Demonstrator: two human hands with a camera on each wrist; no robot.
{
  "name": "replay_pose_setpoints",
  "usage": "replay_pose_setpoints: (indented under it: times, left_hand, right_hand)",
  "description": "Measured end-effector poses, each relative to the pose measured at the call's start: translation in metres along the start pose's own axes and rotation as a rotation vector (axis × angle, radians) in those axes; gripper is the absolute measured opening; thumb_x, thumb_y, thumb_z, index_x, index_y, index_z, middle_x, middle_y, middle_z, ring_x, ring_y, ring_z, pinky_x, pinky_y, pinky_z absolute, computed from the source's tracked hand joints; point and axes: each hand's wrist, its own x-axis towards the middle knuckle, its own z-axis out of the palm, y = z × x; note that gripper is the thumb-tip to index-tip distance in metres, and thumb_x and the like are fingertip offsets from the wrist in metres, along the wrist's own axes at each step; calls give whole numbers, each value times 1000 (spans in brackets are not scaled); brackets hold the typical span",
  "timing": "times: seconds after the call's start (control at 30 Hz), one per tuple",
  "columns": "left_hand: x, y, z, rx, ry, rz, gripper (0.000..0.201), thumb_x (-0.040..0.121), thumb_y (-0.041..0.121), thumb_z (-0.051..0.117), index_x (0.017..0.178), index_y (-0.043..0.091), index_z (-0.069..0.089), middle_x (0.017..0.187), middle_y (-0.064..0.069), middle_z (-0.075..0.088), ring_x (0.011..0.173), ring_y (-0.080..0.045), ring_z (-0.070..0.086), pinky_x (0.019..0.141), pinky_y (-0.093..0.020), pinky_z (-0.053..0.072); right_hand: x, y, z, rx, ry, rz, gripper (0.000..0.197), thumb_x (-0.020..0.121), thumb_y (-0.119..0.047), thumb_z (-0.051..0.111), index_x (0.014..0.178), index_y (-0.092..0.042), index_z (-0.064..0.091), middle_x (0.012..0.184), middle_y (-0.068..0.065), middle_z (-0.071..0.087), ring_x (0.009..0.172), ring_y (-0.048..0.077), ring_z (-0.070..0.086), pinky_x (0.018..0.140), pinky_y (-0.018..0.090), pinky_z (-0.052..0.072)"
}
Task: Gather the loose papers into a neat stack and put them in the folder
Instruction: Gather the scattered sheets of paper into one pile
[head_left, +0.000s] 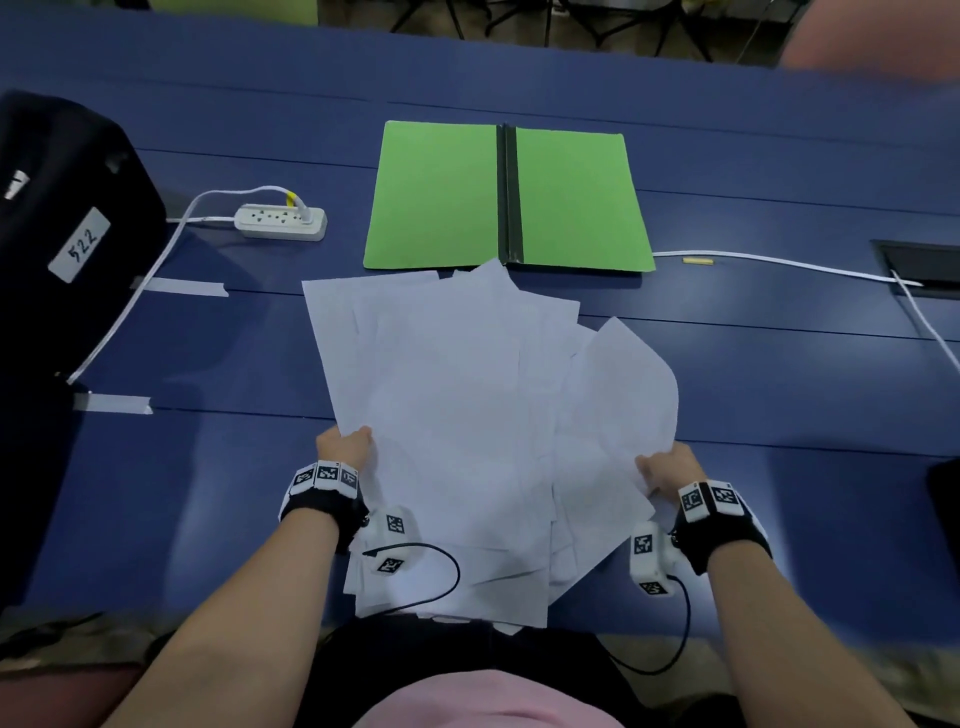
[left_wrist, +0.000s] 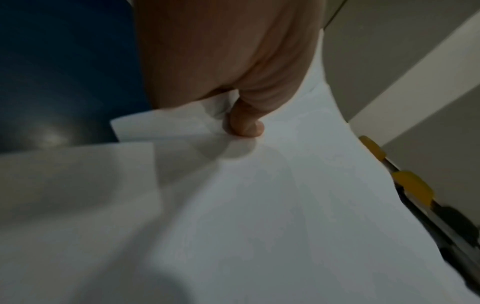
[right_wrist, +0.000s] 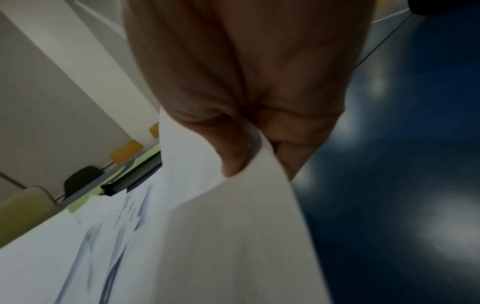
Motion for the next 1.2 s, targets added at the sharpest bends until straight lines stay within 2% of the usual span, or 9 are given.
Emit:
replay_pose_setpoints:
  times: [0.07, 0.17, 0.3, 0.43, 0.6, 0.7, 0.87, 1.03, 1.2]
  left_hand:
    - [2, 1, 3, -24, -18, -10, 30, 90, 1, 51, 118, -9, 55, 112, -16, 63, 96, -20, 50, 86, -29, 40]
    - [-2, 7, 4, 12, -81, 7, 41, 92, 6, 51, 129, -9, 46, 129, -15, 56, 105, -24, 52, 89, -28, 36]
    - [-1, 10, 3, 40, -131, 83, 34, 93, 8, 54, 126, -4, 52, 112, -3, 53, 105, -21, 51, 91, -27, 37]
    - [11, -1, 4, 16, -94, 138, 23, 92, 10, 51, 69, 8, 49, 65, -6, 43, 59, -17, 38, 59, -25, 34]
    - [19, -13, 7, -19, -41, 125, 25, 88, 0, 47, 65, 10, 42, 68, -8, 34, 58, -17, 24, 53, -25, 19]
    - [21, -15, 10, -39, -27, 107, 28, 87, -2, 47, 62, 10, 42, 64, -4, 36, 54, -15, 23, 53, -25, 19]
    - [21, -18, 12, -97, -2, 107, 45, 86, -4, 45, 54, 17, 21, 57, -3, 19, 54, -15, 15, 54, -25, 12]
    - [14, -15, 5, -125, -118, 15, 23, 86, 21, 66, 66, 18, 55, 64, 0, 53, 58, -14, 49, 60, -23, 41]
    - [18, -6, 5, 167, -140, 94, 30, 83, 6, 68, 112, -1, 65, 114, -8, 67, 108, -26, 62, 92, -31, 47]
  right_hand:
    - [-2, 1, 2, -535, -18, -126, 38, 94, -8, 42, 63, -18, 23, 114, 15, 62, 113, 24, 54, 66, 24, 27]
    - [-9, -6, 14, -163, -41, -86, 10, 91, -6, 48, 82, -3, 53, 89, 14, 60, 94, 24, 53, 74, 26, 34]
    - [-4, 4, 34, -150, 34, -189, 41, 92, -18, 56, 128, 1, 53, 128, 17, 58, 116, 34, 56, 94, 35, 43]
    - [-3, 5, 39, -204, -53, -236, 42, 90, -23, 61, 127, -3, 54, 127, 17, 59, 113, 32, 57, 93, 36, 46]
    - [2, 8, 28, -74, -111, -195, 61, 78, -39, 73, 126, -7, 54, 123, 5, 62, 112, 24, 58, 104, 40, 44]
    - [3, 8, 28, -360, -167, -216, 46, 79, -18, 75, 117, 2, 59, 110, 14, 66, 103, 29, 62, 91, 35, 48]
    - [5, 3, 18, -386, 219, -279, 31, 84, -12, 66, 113, 1, 64, 116, 21, 65, 111, 37, 58, 89, 37, 47]
    - [7, 4, 8, -307, 69, -206, 50, 76, -21, 78, 117, 0, 60, 119, 17, 65, 112, 34, 60, 93, 37, 47]
    - [-9, -27, 12, -513, 229, -306, 34, 78, -15, 72, 110, -6, 64, 112, 18, 66, 106, 36, 60, 83, 37, 49]
